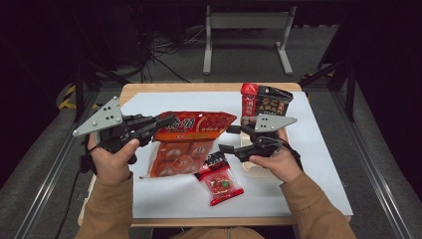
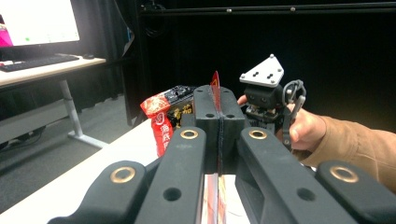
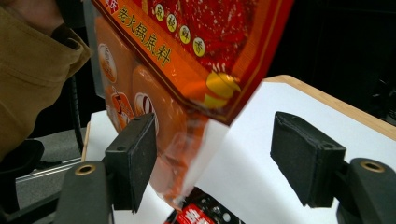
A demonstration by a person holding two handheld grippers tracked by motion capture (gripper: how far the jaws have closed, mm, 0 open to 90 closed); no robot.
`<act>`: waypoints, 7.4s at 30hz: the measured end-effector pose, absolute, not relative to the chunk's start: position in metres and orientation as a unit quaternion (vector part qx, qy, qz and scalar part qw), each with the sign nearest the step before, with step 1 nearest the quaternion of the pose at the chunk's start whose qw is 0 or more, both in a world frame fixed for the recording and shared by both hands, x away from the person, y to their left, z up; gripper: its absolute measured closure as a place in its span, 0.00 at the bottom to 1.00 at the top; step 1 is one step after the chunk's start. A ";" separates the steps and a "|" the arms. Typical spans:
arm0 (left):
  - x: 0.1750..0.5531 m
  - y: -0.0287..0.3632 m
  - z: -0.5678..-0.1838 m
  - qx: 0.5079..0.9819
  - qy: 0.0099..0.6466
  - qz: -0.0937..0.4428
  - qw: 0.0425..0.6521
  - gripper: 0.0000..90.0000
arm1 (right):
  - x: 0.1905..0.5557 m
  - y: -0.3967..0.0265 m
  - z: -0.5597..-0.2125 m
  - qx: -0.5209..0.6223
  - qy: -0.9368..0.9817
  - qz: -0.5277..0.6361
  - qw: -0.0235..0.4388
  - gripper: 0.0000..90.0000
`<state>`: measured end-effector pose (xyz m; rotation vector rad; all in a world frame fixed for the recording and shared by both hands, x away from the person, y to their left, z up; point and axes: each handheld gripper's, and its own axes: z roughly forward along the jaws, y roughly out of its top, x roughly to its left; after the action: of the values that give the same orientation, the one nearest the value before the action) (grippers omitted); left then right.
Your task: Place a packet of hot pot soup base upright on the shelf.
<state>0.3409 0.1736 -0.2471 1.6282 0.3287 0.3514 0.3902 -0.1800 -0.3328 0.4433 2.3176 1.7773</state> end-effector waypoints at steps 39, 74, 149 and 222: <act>0.339 0.168 -0.249 0.702 0.122 0.142 0.688 1.00 | 0.383 -0.143 -0.351 0.064 0.775 0.628 0.029 0.68; 0.345 0.172 -0.254 0.693 0.154 0.155 0.687 0.71 | 0.371 -0.176 -0.295 0.071 0.816 0.571 0.053 0.78; 0.387 0.210 -0.350 0.757 0.289 0.190 0.555 0.21 | 0.394 -0.304 -0.252 0.258 0.754 0.573 0.192 0.78; 0.406 0.170 -0.376 0.802 0.261 0.121 0.523 0.22 | 0.398 -0.316 -0.354 0.346 0.766 0.493 0.223 0.75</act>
<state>0.4057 0.1702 -0.3763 1.9209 0.6247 0.2899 0.3975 -0.3161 -0.3542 0.9564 2.1160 1.3611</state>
